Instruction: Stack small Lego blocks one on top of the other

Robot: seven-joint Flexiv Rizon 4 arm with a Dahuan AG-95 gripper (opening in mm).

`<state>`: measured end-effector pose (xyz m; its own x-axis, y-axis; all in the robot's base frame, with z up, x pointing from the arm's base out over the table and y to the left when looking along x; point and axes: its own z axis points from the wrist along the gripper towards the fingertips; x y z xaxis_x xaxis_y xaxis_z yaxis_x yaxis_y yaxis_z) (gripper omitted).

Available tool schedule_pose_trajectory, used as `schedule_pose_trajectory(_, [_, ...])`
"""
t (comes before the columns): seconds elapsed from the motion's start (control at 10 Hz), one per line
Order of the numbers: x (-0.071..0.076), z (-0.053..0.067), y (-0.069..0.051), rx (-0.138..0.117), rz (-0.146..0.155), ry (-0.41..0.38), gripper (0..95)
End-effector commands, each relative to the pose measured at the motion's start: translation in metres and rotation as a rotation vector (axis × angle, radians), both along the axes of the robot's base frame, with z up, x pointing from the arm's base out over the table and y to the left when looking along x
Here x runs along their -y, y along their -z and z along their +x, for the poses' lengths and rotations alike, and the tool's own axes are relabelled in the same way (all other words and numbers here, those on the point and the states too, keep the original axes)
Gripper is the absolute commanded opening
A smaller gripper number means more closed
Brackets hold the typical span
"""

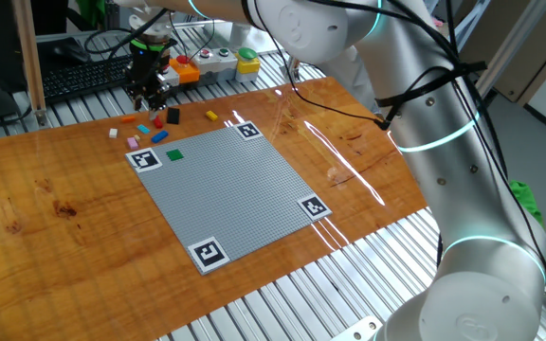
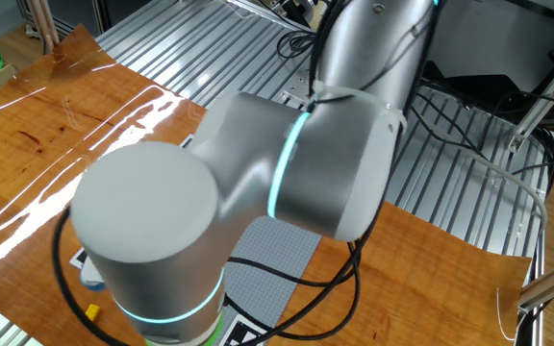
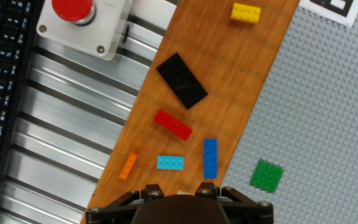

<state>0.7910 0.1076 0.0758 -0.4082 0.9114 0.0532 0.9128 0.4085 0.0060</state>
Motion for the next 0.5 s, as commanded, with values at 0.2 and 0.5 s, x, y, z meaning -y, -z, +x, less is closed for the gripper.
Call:
schedule_pose_trajectory(0.2, [-0.0007,0.0016,0.0007,-0.001,-0.003,-0.023,19.0])
schedule_pose_trajectory(0.5, [-0.0007,0.0016,0.0007,0.000,0.001,-0.101,0.0])
